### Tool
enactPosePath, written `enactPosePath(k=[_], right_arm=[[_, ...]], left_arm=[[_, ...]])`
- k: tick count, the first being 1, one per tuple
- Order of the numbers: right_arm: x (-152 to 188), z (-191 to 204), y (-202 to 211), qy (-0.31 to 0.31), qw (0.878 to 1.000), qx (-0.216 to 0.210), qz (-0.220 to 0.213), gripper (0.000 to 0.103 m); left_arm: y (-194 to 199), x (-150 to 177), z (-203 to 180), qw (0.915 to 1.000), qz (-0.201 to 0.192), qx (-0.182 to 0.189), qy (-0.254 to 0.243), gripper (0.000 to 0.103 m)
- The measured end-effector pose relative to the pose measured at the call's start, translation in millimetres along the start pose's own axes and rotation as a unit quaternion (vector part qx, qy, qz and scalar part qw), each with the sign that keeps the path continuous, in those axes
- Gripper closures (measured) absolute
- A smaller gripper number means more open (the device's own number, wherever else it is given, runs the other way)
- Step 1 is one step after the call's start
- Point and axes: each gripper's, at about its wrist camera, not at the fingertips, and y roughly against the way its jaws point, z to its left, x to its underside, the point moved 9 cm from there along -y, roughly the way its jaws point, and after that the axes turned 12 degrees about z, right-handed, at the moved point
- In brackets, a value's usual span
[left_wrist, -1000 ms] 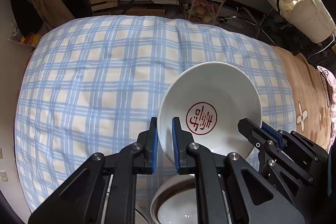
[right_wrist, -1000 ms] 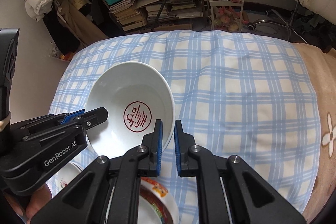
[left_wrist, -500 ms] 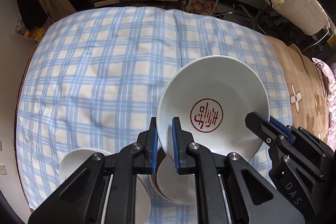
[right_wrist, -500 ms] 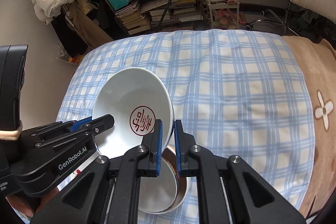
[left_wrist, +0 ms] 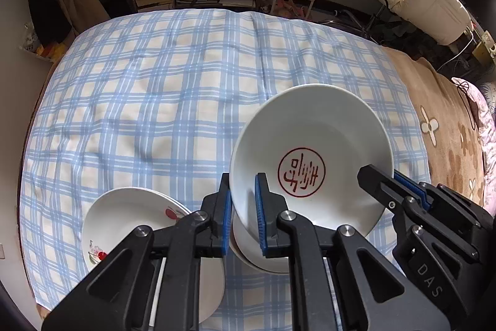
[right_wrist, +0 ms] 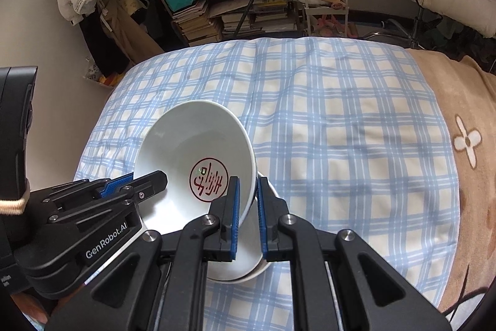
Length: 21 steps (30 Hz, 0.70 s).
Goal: Organize plates and bowls
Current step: 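Carry the stamped white bowl and lower it into the nested bowl stack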
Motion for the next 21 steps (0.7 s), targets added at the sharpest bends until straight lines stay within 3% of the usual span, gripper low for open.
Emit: enactPosePath(k=[11,21], right_arm=[[15.3,-7.5,-19.9,-0.02,0.999,-0.027,0.015,0.091],[21.2,-6.8,-27.9,-0.015,0.999,-0.022,0.029,0.091]], left_arm=[[-11.7,9.6,1.6,1.0,0.001,-0.005,0.004,0.09],[-19.9,18.5,3.8,0.9999,0.01,-0.007,0.003,0.09]])
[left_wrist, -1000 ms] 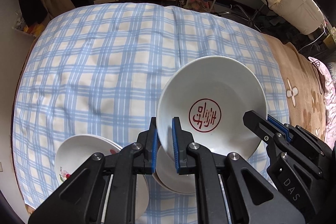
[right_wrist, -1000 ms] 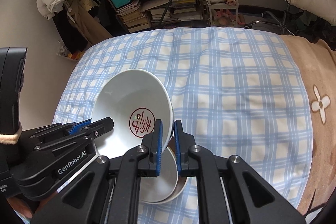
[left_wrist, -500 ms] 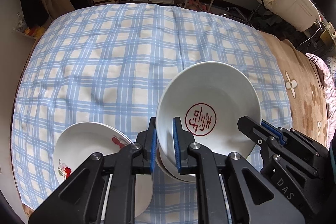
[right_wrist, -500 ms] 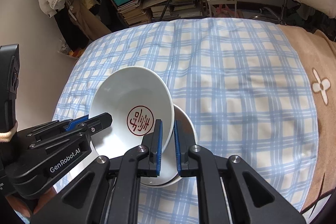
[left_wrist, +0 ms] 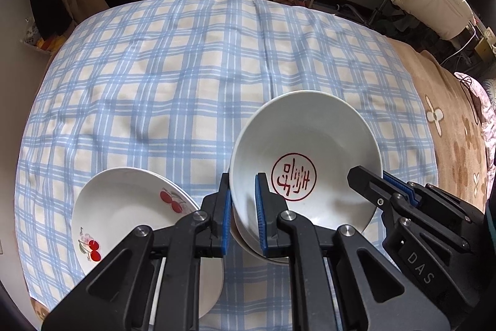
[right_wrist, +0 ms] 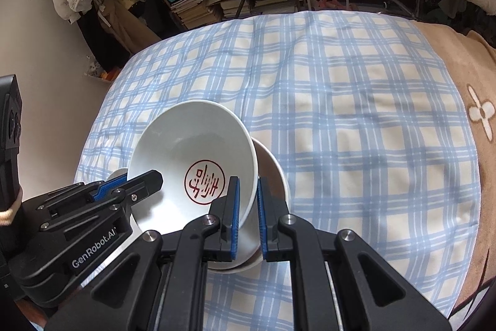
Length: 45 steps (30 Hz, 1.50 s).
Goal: Organize plates and bowls
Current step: 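Carry the stamped white bowl and lower it into the nested bowl stack, then open both grippers and release the stamped bowl onto the stack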
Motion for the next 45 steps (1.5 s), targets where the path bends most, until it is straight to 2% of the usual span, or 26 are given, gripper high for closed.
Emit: enactPosePath(k=[7,14,20,25,29,31,33,35,37,40,41,45], right_arm=[[0.6,2.8,-0.7,0.02,1.0,0.018,-0.003,0.091],[6.1,-1.7,-12.0,0.022,0.999,0.025,0.026,0.091],[1.6,-1.1,-5.3,0.023,0.999,0.014,0.017,0.092],[1.9,-4.7,-8.0,0.02,0.999,0.019,0.025,0.092],[0.4,-7.0,-6.1,0.012,0.999,0.015,0.027,0.091],[-1.7,-8.1,-1.5,0.012,1.0,0.015,0.021,0.091],[-2.9,-9.7,2.4,0.01,1.0,0.016,0.018,0.091],[-3.8,-12.0,4.2,0.009,1.0,0.018,0.018,0.089],[-4.3,-15.6,4.1,0.007,0.999,0.024,0.021,0.079],[-6.2,-22.8,3.2,0.002,0.999,0.037,0.023,0.051],[-6.5,-25.6,2.9,0.001,0.999,0.04,0.024,0.048],[-7.0,-38.5,-4.4,-0.008,0.998,0.053,0.038,0.025]], left_arm=[[-9.3,5.2,2.4,0.9999,0.011,0.012,0.003,0.09],[-19.5,10.9,3.5,0.9996,0.026,0.011,0.002,0.09],[-22.7,14.9,5.1,0.9997,0.021,-0.013,-0.009,0.09],[-14.0,14.4,3.6,0.9991,0.012,-0.029,-0.027,0.086],[-3.9,8.4,6.9,0.999,0.005,-0.031,-0.032,0.076],[0.1,4.1,13.8,0.9991,-0.002,-0.034,-0.026,0.059],[3.3,-1.1,23.5,0.9984,-0.014,-0.05,-0.021,0.048],[2.7,-4.8,33.7,0.9973,-0.017,-0.069,-0.016,0.047],[-0.5,-7.0,43.8,0.9972,-0.012,-0.073,-0.007,0.043],[-4.5,-10.7,58.9,0.9965,-0.007,-0.083,0.01,0.033],[-4.7,-11.6,63.8,0.9958,-0.007,-0.09,0.014,0.031],[-7.1,-16.1,78.5,0.9945,-0.007,-0.101,0.027,0.017]])
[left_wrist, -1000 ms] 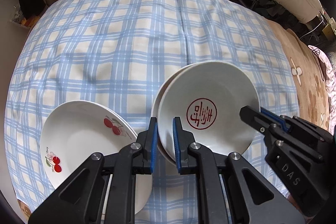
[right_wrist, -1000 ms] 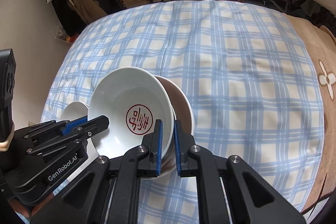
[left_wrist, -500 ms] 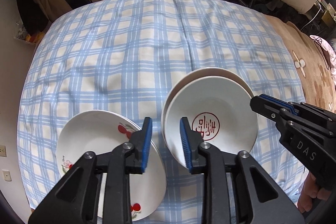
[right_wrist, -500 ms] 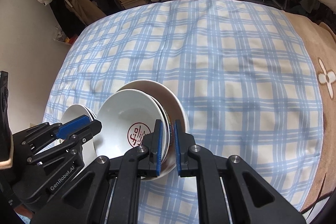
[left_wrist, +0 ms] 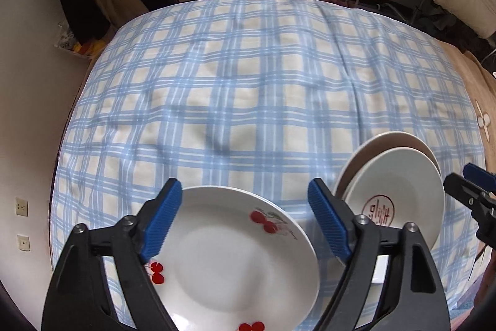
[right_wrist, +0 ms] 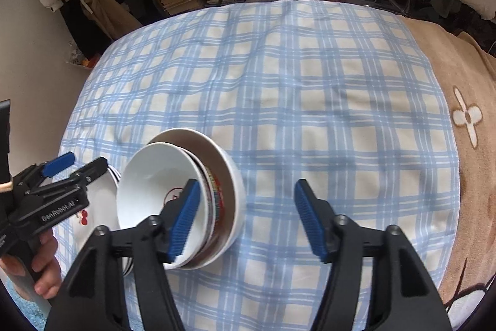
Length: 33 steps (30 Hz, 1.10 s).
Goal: Organize plates and bowls
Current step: 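Open both grippers and release the stamped bowl onto the stack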
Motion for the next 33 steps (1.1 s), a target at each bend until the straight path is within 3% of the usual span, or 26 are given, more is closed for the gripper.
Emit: enactPosePath(k=[4,6,33], right_arm=[[-0.3,-7.9,-8.3,-0.007,1.0,0.015,0.011,0.006],[-0.5,-9.6,-11.6,-0.003,1.0,0.02,0.015,0.004],[1.4,-11.6,-22.1,-0.01,0.999,0.021,0.038,0.001]], left_arm=[[-11.2,-0.5,4.9,0.9996,0.021,0.015,0.01,0.015],[-16.9,0.5,4.7,0.9993,0.03,0.019,0.01,0.015],[-32.2,6.6,-16.1,0.9936,0.07,0.089,-0.003,0.015]])
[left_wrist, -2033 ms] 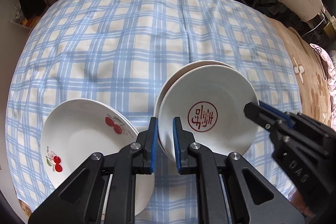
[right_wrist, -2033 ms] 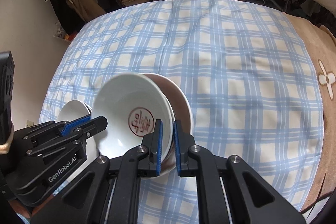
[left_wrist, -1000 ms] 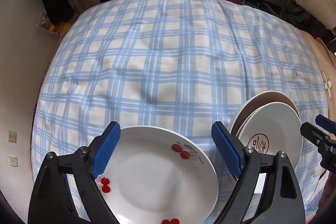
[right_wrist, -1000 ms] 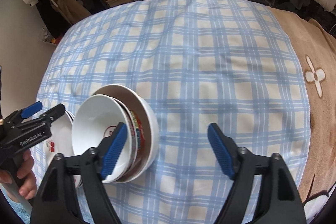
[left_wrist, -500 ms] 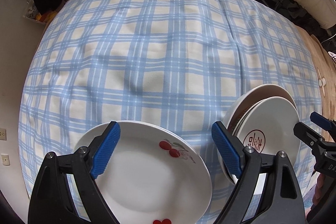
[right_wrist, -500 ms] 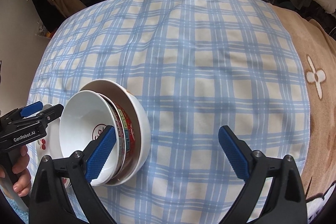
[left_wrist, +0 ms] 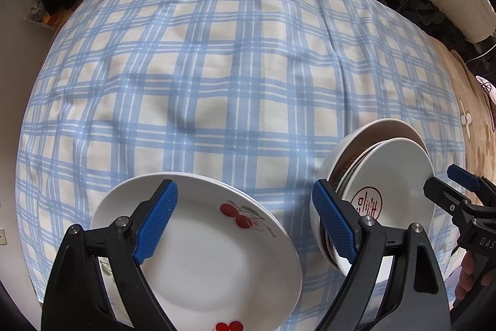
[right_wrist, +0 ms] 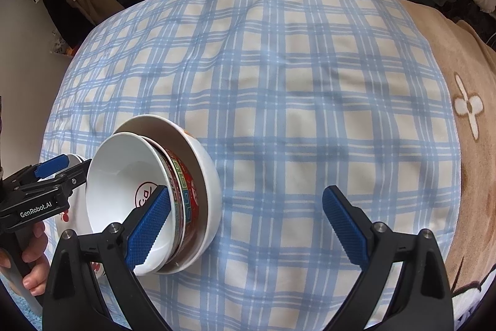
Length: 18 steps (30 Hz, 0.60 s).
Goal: Organize plates and bowls
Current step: 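Open both grippers and release the stamped bowl onto the stack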
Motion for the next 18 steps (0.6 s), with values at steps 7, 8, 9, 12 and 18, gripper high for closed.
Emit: enactPosePath(k=[7,8,9,12,18], right_arm=[[-0.7,-2.1,7.2,-0.002,1.0,-0.005,-0.01,0.001],[-1.4,-3.2,8.8,-0.004,1.0,-0.006,-0.013,0.001],[-2.0,-4.1,9.9,-0.006,1.0,-0.006,-0.014,0.001],[-2.8,-11.8,12.5,-0.016,1.0,0.008,-0.018,0.001],[-2.3,-22.2,5.5,-0.033,0.999,0.002,-0.004,0.004]], left_arm=[[7.7,0.3,-2.6,0.9998,-0.004,0.018,-0.008,0.015],[7.5,0.1,-2.5,0.9998,-0.003,0.016,-0.009,0.015],[6.1,0.0,-2.5,0.9999,0.0,0.014,-0.008,0.015],[3.3,0.7,-2.2,0.9999,0.004,0.01,-0.007,0.015],[-1.0,1.5,1.4,0.9997,0.008,0.025,0.002,0.015]])
